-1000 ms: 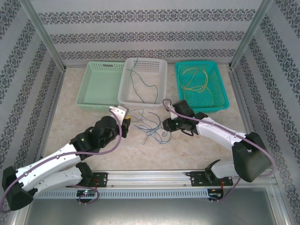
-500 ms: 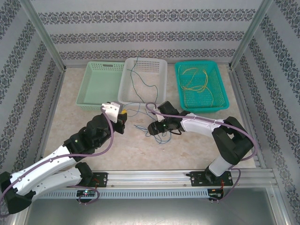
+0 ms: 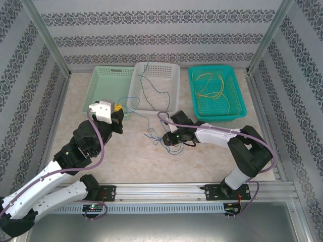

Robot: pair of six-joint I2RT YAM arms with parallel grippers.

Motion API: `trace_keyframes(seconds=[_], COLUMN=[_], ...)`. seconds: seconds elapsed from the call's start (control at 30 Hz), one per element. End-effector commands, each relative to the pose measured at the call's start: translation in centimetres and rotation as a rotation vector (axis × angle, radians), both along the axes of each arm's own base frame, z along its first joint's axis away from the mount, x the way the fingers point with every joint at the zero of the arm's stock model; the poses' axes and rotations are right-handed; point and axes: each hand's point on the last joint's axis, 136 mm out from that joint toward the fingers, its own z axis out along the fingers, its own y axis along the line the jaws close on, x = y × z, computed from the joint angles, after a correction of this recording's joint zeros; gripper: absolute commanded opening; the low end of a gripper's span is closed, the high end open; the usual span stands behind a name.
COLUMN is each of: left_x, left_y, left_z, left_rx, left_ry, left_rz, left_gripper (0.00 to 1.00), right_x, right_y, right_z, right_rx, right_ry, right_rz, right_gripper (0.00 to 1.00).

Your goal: Untangle the cables

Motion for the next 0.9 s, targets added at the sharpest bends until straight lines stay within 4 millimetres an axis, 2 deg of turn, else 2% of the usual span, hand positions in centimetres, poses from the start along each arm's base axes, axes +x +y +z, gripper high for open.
trace_keyframes(seconds=[0.0,0.07,0.17,0.33,0.37,0.53,0.57,0.63,0.7,0.73,0.8,0.87], left_x=[0.0,-0.4,-1.4,-3.1,-3.3,-2.9,-2.8,-2.6,-2.4,-2.2,-2.1,-2.0], left_y=[1.5,2.6,4.4,6.2,5.9,4.7,4.8,5.0,5.3,5.3,4.9,4.3], left_z=[2.2,2.9,4.7,7.2,7.4,6.9,6.8,6.7,6.7,6.7,6.9,7.1], left_rx=[-0.012,-0.012,-0.015,-0.016,-0.024,-0.044,-0.04,-0.027,-0.001,0.013,0.028,0.029], left_ry=[-0.056,-0.078,-0.125,-0.174,-0.179,-0.155,-0.157,-0.161,-0.16,-0.159,-0.152,-0.15], left_rz=[0.055,0.09,0.128,0.142,0.12,0.078,0.083,0.1,0.13,0.133,0.116,0.088], left_gripper=[0.1,0.09,0.1,0.1,0.1,0.1,0.1,0.1,0.11,0.12,0.12,0.12], right_x=[0.0,0.1,-0.1,-0.1,-0.1,0.3,0.4,0.6,1.0,1.1,1.4,1.8], right_y=[-0.2,-1.2,-2.4,-2.9,-2.6,-0.4,0.0,0.4,0.7,0.9,1.6,2.3], right_z=[1.1,-0.1,-1.5,-1.8,-1.4,1.4,2.0,2.9,4.0,4.7,6.3,8.5], right_rx=[0.005,-0.052,-0.087,-0.079,-0.062,-0.003,0.006,0.02,0.045,0.067,0.115,0.162], right_ry=[-0.02,0.005,0.044,0.056,0.047,-0.019,-0.028,-0.043,-0.061,-0.071,-0.095,-0.124], right_rz=[0.017,0.009,-0.009,-0.025,-0.01,0.054,0.06,0.062,0.047,0.044,0.042,0.047], right_gripper=[0.27,0.16,0.07,0.08,0.13,0.21,0.27,0.53,0.59,0.67,0.89,0.92])
